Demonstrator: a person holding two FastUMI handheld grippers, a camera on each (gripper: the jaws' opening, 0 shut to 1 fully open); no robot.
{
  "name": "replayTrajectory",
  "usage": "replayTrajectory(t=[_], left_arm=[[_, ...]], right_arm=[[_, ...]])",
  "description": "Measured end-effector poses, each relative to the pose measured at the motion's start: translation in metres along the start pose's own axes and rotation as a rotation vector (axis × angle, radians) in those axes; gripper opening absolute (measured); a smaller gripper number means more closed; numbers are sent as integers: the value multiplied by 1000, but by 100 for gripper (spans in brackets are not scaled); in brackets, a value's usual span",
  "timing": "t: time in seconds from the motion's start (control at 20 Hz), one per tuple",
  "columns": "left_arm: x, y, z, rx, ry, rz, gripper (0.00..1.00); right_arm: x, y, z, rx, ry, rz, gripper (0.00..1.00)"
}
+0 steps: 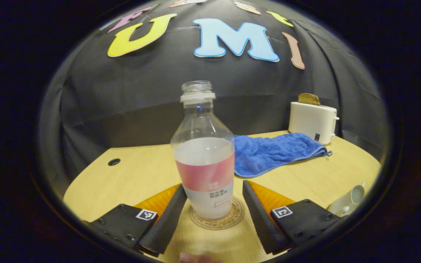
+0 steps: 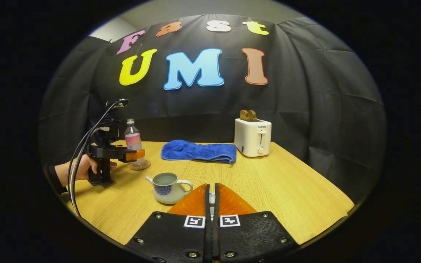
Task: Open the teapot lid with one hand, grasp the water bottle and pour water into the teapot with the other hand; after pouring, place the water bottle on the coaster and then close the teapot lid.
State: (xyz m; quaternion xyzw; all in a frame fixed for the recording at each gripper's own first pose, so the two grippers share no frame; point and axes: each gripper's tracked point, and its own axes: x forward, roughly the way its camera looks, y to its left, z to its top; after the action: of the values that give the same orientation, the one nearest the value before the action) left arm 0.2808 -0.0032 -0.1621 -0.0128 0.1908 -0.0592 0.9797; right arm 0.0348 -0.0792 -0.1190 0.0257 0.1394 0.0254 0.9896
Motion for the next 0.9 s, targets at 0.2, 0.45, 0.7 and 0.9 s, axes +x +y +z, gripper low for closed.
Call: replayTrajectory(t=[0.2, 0.45, 0.7, 0.9], left_arm=[[-12, 15, 3, -15, -6, 43, 100], [-44, 19, -4, -50, 15, 41, 100], [-106, 23, -9, -17, -18, 66, 100], [-164, 41, 4, -68, -87, 118, 100]], right_arm=[[-2, 4, 4, 0, -12, 4, 1], [1, 19, 14, -8, -29, 35, 1], [21, 49, 31, 1, -62, 119, 0], [48, 74, 42, -10, -84, 175, 1]])
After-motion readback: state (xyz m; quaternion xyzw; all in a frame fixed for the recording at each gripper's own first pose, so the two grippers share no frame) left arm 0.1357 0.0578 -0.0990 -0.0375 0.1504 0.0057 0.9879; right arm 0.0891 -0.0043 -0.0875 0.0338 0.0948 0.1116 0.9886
